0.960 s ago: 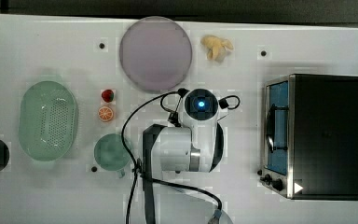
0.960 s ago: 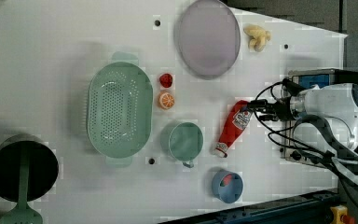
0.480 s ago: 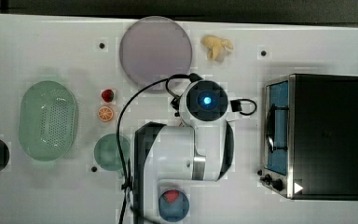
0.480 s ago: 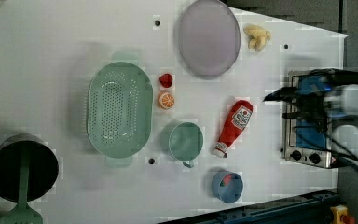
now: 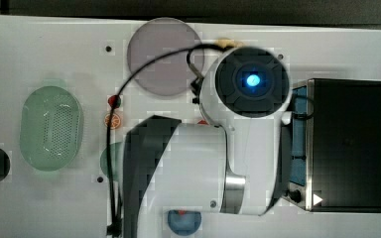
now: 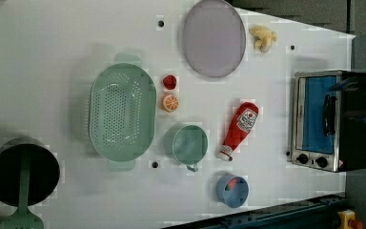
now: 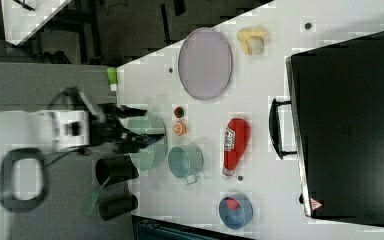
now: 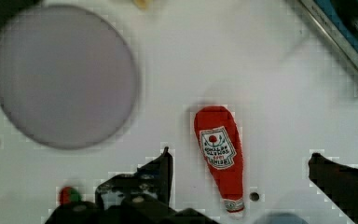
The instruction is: Pick ketchup from plate and place it on table.
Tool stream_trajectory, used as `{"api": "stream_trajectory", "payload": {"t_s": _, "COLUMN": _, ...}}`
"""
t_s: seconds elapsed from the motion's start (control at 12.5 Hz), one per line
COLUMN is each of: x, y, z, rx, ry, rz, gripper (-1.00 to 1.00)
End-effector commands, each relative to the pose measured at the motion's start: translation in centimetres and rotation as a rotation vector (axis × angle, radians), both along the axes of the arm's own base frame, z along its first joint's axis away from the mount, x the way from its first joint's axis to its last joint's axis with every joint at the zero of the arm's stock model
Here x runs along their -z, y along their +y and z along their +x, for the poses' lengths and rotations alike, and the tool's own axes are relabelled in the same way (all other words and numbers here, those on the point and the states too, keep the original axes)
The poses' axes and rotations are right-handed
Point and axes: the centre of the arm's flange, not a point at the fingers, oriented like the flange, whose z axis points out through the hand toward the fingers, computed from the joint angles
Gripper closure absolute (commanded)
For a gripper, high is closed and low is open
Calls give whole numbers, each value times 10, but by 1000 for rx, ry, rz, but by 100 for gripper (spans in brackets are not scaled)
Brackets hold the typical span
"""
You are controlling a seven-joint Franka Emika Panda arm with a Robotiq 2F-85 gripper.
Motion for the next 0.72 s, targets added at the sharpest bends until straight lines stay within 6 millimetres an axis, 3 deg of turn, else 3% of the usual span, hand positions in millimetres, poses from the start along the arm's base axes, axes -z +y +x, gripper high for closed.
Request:
{"api": "stream_trajectory", "payload": {"t_s": 0.08, "x": -33, "y": 2, "z": 1, "rx": 65, "ry": 1, "rz": 0, "gripper": -100}}
{"api": "stream_trajectory", "payload": {"t_s": 0.32, "x": -50, "y": 9, "z": -7, "rx": 49, "ry": 66, "rz": 1, "gripper": -100}}
{"api": "stream_trajectory", "payload": {"t_s": 0.72, "x": -48, "y": 12, "z": -11, "rx": 44, "ry": 101, "rz": 1, "gripper": -100}}
